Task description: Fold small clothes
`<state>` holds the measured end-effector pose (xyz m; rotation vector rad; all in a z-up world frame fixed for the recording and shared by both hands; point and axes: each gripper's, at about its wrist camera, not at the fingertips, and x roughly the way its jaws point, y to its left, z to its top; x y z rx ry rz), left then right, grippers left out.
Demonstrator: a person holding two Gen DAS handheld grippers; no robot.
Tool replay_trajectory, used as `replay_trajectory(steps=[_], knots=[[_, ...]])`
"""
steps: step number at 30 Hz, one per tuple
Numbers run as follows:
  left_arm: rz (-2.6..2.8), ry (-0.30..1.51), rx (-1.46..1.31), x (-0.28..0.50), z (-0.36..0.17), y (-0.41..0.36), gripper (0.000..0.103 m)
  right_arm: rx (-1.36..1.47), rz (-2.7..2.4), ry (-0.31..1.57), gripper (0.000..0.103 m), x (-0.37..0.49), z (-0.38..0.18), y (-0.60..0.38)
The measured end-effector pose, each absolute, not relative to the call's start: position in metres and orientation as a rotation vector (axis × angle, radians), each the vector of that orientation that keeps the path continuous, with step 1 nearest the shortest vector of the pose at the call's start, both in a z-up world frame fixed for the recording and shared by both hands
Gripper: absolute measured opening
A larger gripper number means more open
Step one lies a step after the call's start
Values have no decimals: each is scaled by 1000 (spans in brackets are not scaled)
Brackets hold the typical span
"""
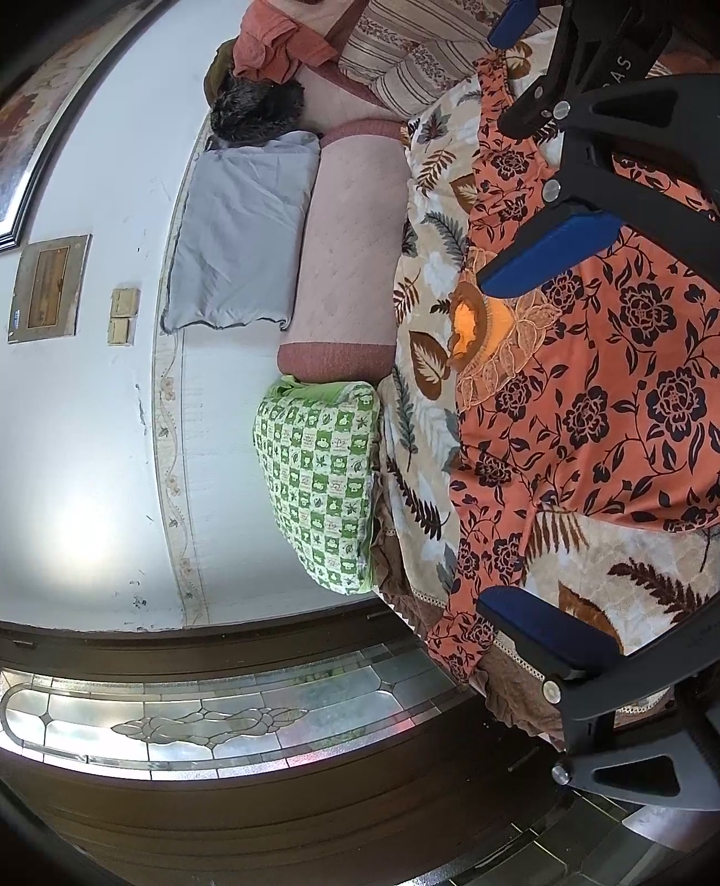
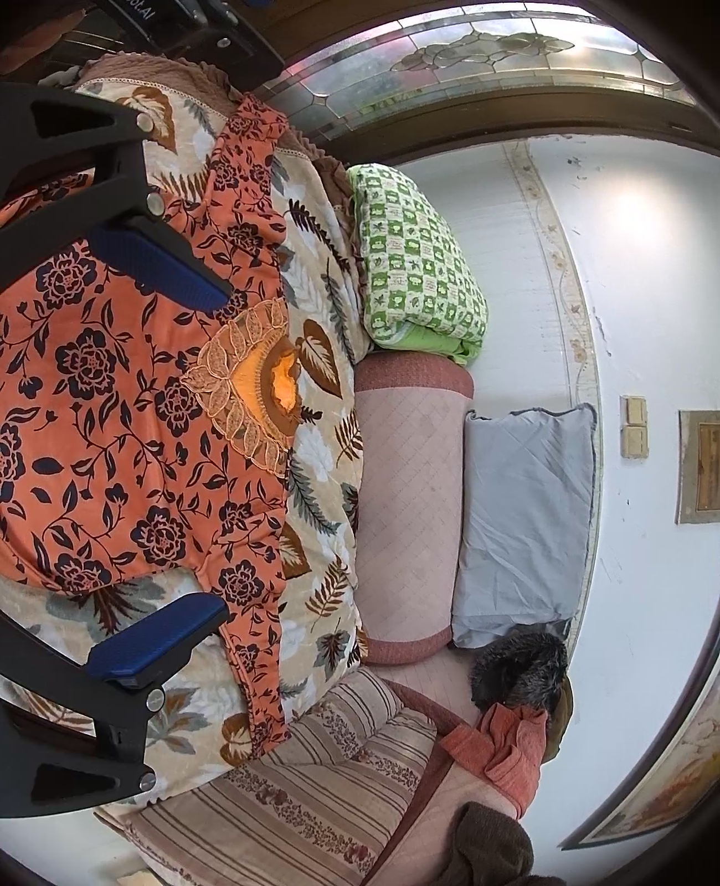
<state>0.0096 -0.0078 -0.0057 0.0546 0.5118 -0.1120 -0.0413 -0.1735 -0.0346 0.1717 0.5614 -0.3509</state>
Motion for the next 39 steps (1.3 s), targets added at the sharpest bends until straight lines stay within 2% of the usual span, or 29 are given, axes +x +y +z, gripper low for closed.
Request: replay_trajectory(steps=[23,33,39], knots=[[-152,555,89,22,-24,-28,103,181,-360,577,103,-34,-44,-187],[-152,638,127,69,-67,-54,103,225,-399,649,103,-9,-87,-227],[-114,719,127,132,-119,-78,103,353,-461,697,103,11,-141,-320]])
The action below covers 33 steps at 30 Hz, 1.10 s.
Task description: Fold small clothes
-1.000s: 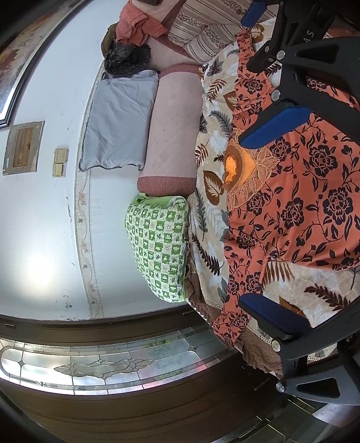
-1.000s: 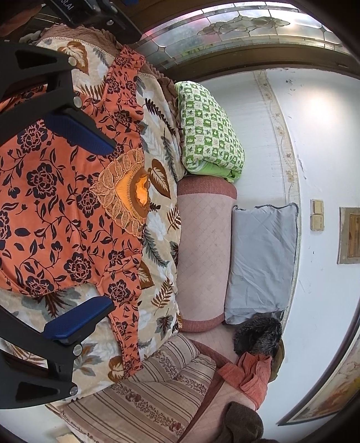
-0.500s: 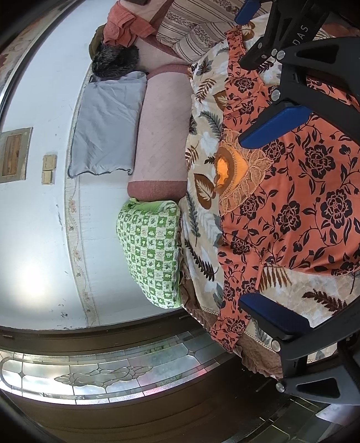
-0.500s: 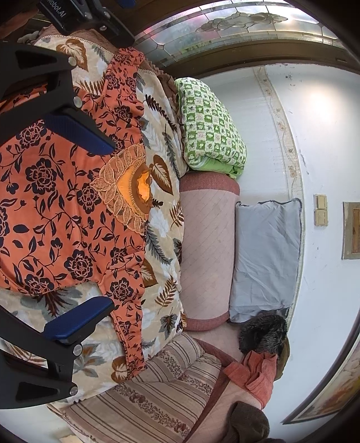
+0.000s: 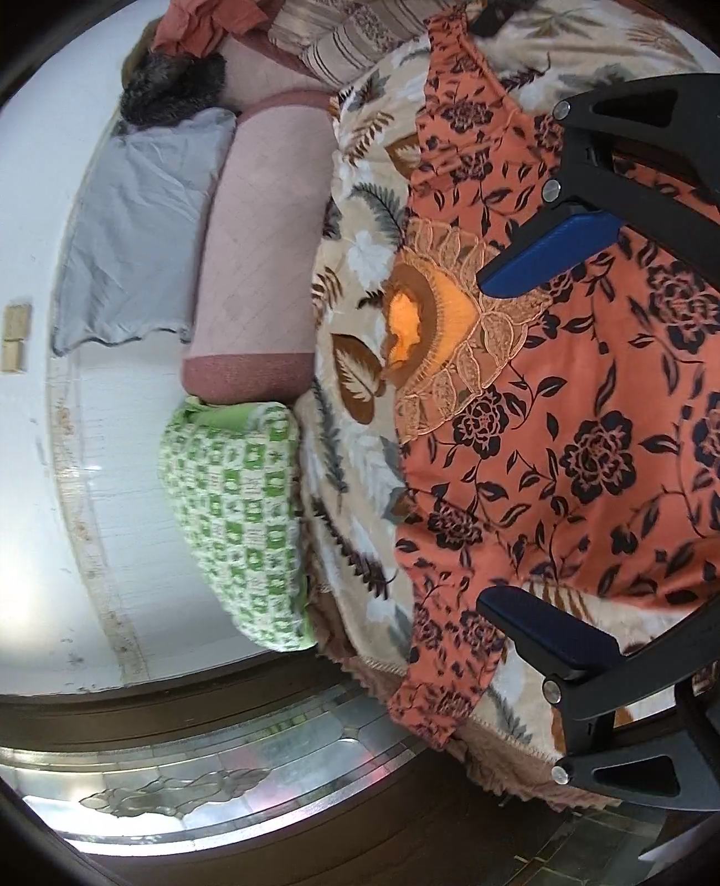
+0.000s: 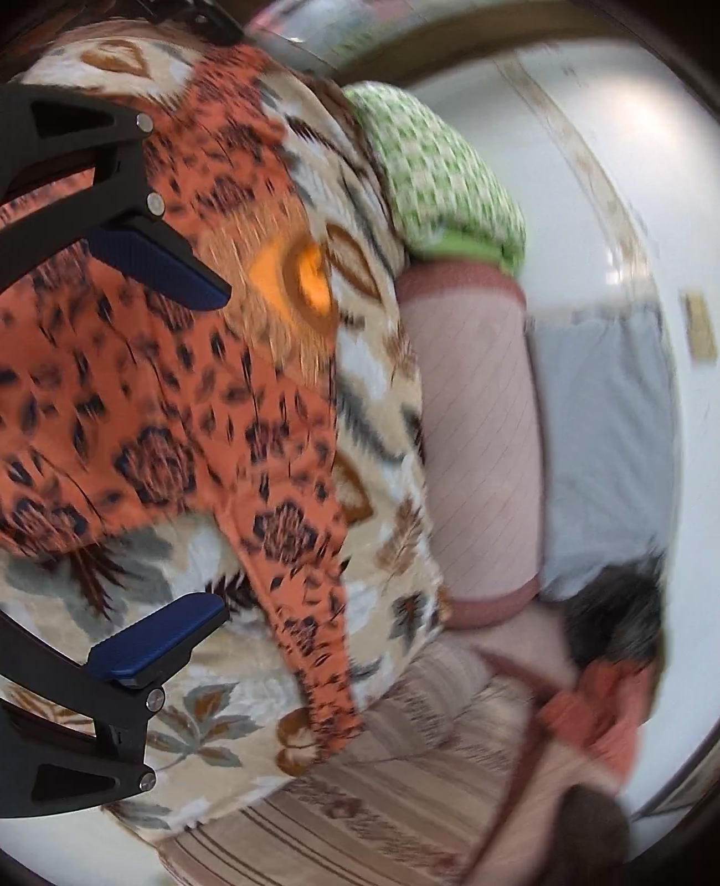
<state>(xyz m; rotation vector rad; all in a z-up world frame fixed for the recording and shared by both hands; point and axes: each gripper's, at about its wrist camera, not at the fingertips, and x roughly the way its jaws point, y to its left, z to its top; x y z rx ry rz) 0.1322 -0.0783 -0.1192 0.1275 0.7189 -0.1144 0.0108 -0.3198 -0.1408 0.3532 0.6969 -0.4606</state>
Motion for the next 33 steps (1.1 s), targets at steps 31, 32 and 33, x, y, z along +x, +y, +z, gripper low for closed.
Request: replay_trajectory(steps=[31,32,33], knots=[[135,823,62,258,-219,-55,103,1055,-546,369,9,38,-250,-642],[143,815,54,258,-216,-49,103,1033,-479,369,9,49,-234,-622],[152,807,40,258,-212,-41,103,1011,-421,373,9,59,-221,-602]])
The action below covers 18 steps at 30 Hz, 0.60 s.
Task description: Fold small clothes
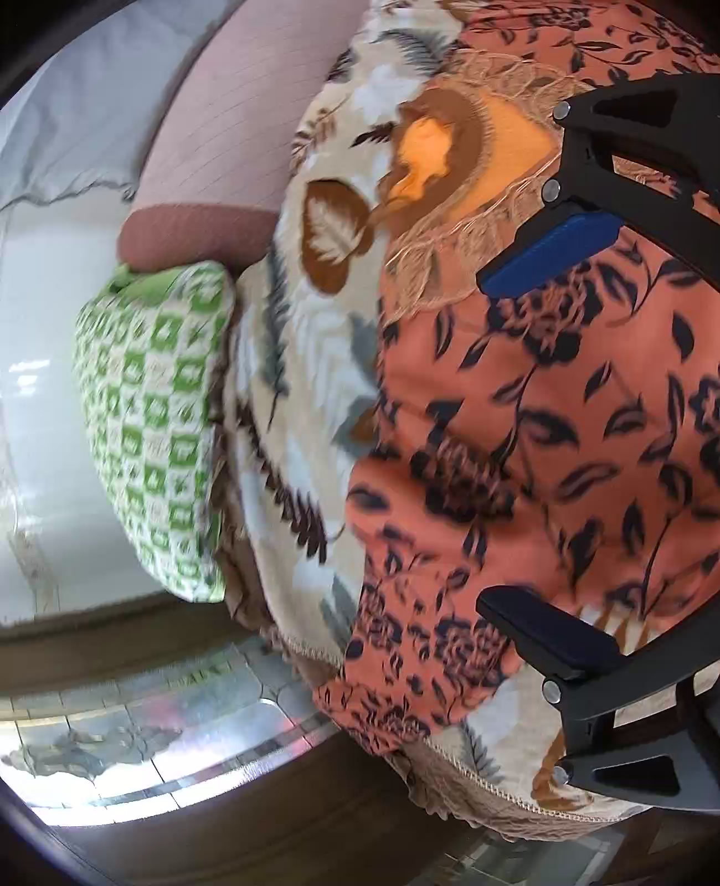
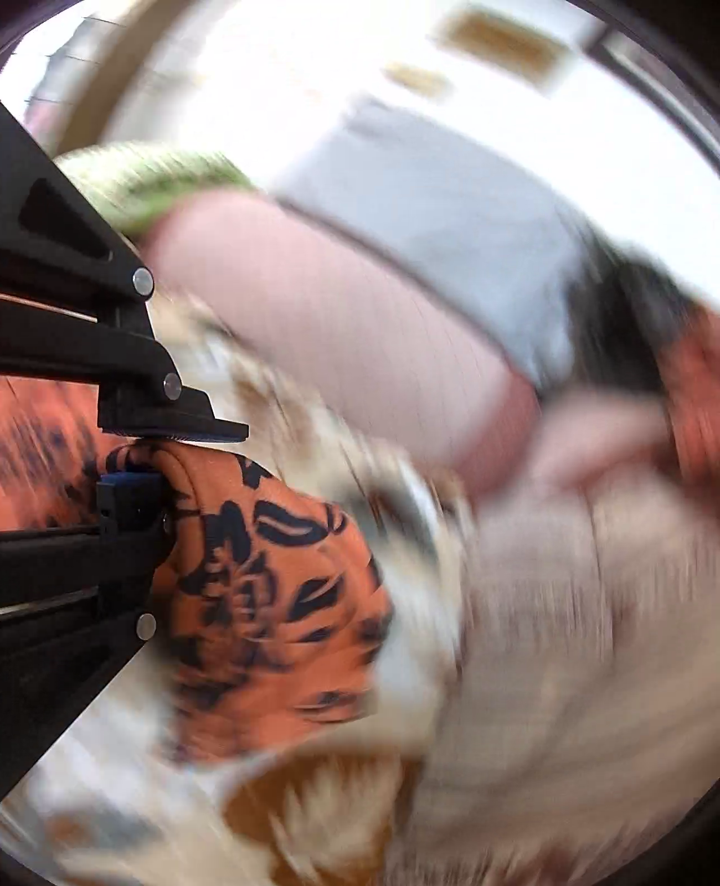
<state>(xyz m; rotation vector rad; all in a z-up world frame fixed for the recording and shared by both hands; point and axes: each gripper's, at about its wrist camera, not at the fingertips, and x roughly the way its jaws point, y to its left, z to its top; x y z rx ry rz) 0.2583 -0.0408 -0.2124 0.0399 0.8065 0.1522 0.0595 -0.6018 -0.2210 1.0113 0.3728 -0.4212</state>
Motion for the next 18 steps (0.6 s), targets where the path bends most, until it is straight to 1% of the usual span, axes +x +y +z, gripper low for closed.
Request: replay_trajectory(steps=[3,6,9,12,14,16,17,18], knots=[[186,789,7,258,-205,-19,103,933,-247,395,9,98,-184,-527],[224,784,-47,260,-200,8,103,878,-126,438,9,133,-168,-450],[257,783,-116,261,-198,40,103,821,-46,513,9,175,-170,-371],[283,792,-174,262,-199,68,103,760,-3,610,9,205,-191,-297],[293,802,-211,262,-201,86,103,757,23,698,13,224,-210,-253],[299,809,-247,261,-202,102,103,759,33,805,14,242,-233,-215],[300,813,-263,262,-202,109,103,763,38,864,17,248,-243,-199],[303,818,-279,262,-202,117,103,764,29,920,31,254,-255,-185]])
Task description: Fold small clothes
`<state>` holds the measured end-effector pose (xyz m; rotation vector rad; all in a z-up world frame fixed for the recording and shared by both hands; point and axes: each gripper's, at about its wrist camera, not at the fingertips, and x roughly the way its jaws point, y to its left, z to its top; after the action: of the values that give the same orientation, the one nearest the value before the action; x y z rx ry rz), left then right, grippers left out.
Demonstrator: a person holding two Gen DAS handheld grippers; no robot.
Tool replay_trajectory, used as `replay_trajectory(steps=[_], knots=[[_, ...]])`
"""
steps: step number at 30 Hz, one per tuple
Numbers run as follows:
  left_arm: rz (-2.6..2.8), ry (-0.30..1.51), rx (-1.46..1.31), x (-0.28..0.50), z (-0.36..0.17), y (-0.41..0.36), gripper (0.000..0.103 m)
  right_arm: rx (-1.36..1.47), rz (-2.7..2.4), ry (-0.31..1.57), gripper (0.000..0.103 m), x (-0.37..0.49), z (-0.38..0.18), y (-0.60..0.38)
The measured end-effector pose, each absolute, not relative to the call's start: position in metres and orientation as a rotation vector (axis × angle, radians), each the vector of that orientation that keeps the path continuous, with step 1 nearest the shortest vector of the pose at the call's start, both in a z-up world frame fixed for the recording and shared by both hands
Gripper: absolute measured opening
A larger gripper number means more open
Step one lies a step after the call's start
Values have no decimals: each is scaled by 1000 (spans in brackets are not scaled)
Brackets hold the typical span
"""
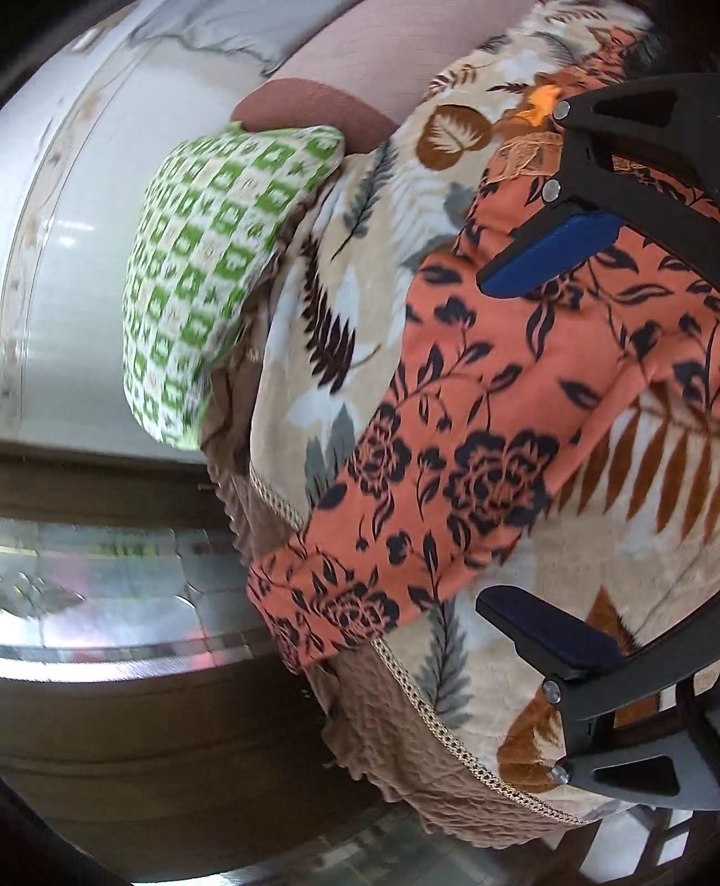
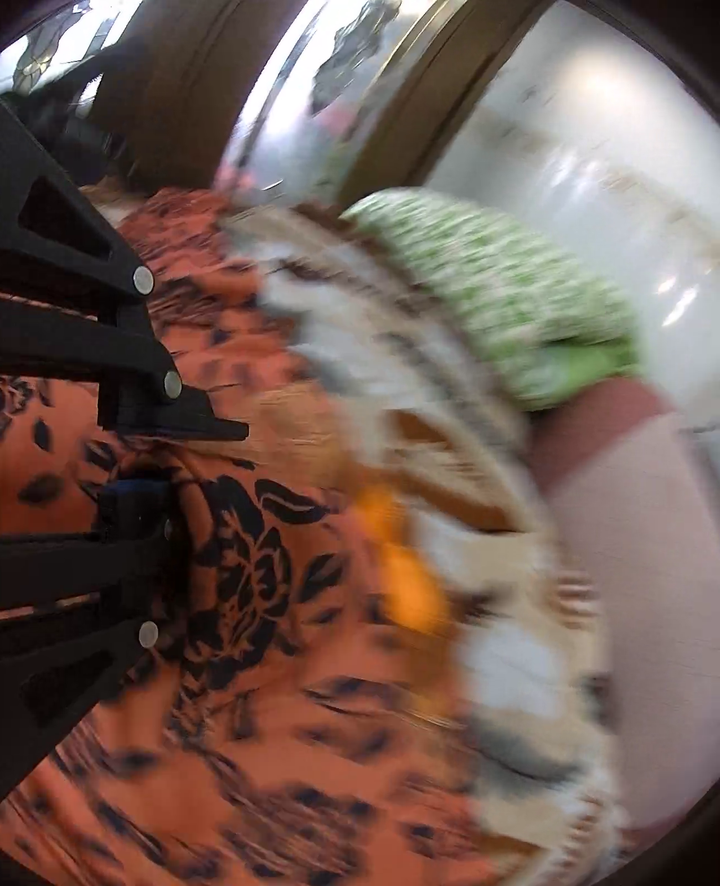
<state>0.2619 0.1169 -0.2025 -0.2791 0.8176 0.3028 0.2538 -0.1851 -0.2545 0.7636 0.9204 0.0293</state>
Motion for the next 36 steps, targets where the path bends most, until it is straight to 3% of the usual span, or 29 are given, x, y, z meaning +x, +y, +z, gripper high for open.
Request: replay_trajectory(steps=[1,3,4,8,17,24,25,27,33,36], knots=[[304,819,-288,263,-203,121,103,765,21,974,64,256,-266,-173],[310,823,-304,263,-203,130,103,807,84,995,94,256,-282,-159],[312,824,-309,263,-203,132,103,803,107,975,95,251,-283,-155],[295,830,-326,262,-204,134,103,694,194,977,95,233,-276,-150],[114,763,-206,255,-194,77,103,845,171,749,95,147,-259,-253],[-206,775,14,242,-210,-30,103,1187,24,672,73,126,-320,-342],[-238,785,31,241,-214,-41,103,1263,9,701,62,127,-336,-350],[-298,800,87,233,-223,-67,103,1391,-7,722,55,129,-356,-361],[-347,657,373,188,-238,-131,103,1488,24,753,55,136,-364,-378],[-332,670,469,184,-248,-151,103,1532,35,754,55,128,-369,-388]])
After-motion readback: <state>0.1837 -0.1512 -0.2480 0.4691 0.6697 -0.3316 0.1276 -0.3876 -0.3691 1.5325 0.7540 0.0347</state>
